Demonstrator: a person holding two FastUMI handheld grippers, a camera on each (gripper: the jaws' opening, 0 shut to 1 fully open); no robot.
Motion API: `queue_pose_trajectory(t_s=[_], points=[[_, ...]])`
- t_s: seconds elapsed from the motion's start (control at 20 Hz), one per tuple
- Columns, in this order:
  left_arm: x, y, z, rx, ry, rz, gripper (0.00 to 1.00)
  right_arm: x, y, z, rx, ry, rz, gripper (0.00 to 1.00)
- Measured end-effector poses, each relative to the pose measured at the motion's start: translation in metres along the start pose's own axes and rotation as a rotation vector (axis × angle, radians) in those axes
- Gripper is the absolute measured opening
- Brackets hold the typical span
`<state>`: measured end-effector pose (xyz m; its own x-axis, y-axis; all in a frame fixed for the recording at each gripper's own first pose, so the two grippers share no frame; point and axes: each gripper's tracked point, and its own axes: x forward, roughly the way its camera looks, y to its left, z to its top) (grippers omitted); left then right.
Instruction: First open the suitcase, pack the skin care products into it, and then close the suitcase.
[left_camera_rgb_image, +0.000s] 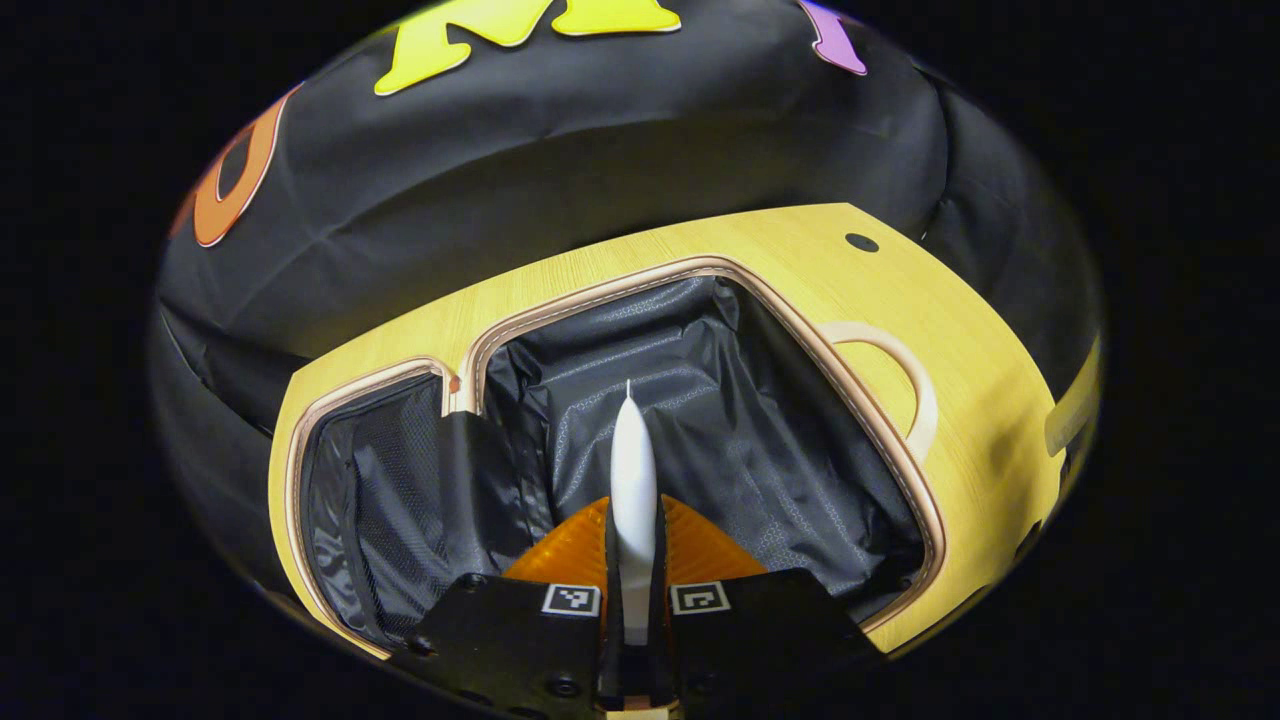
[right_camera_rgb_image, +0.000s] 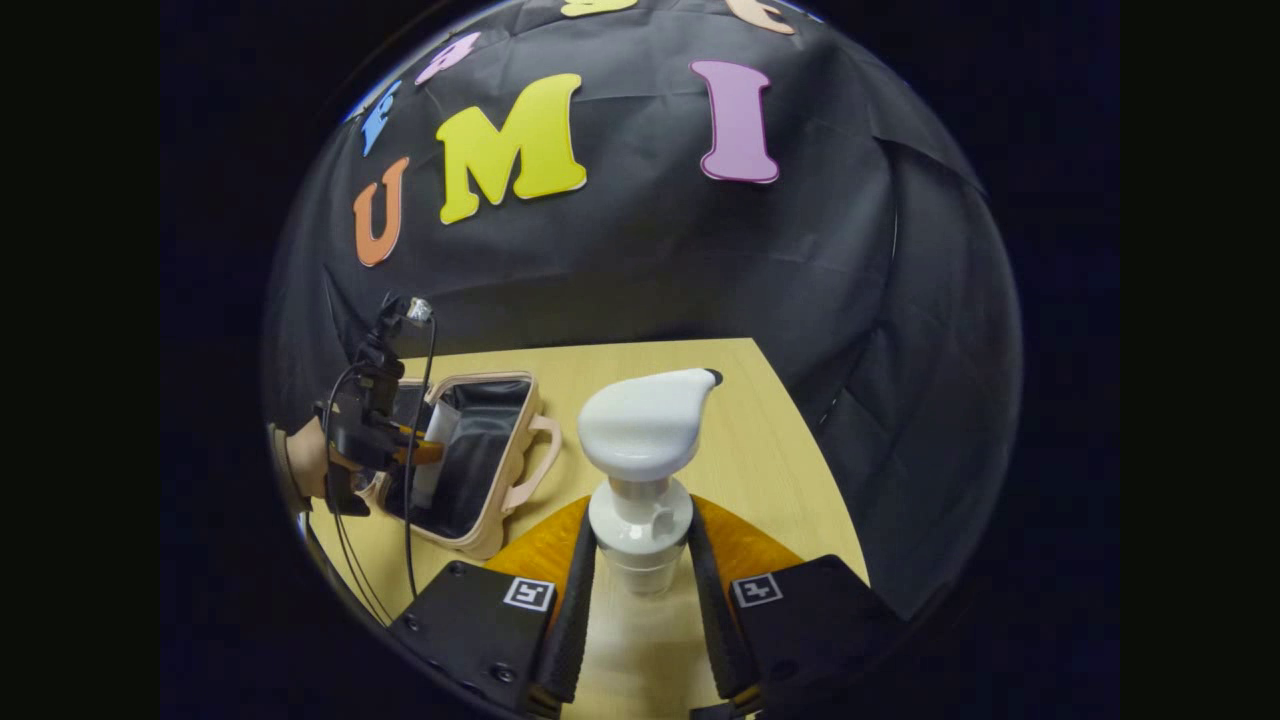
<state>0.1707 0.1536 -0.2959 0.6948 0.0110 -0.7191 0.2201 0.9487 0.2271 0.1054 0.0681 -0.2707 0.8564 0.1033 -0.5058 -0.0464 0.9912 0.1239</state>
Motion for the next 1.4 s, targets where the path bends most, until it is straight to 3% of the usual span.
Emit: queue_pose_trajectory(t_s=[0.25,1.0,1.15,1.2,1.25,1.4], points=[[0.013,0.003,0.000,-0.017,0.008,-0.002,0.12,0.004,0.009,0.000,0.017,0.011,-0.002,0.47],[0.027,0.002,-0.007,-0.040,0.016,-0.036,0.12,-0.018,0.057,0.012,-0.082,0.001,0.047,0.47],[0.025,0.005,-0.017,-0.039,0.056,-0.008,0.33,-0.022,0.073,0.014,-0.127,0.000,0.067,0.47],[0.025,0.007,-0.018,-0.048,0.061,0.008,0.32,-0.024,0.080,0.014,-0.144,0.001,0.073,0.47],[0.023,0.006,-0.019,-0.069,0.052,0.006,0.53,-0.024,0.087,0.015,-0.158,0.001,0.081,0.47],[-0.001,0.001,-0.006,-0.129,-0.037,-0.039,0.75,-0.024,0.105,0.017,-0.181,0.008,0.103,0.47]])
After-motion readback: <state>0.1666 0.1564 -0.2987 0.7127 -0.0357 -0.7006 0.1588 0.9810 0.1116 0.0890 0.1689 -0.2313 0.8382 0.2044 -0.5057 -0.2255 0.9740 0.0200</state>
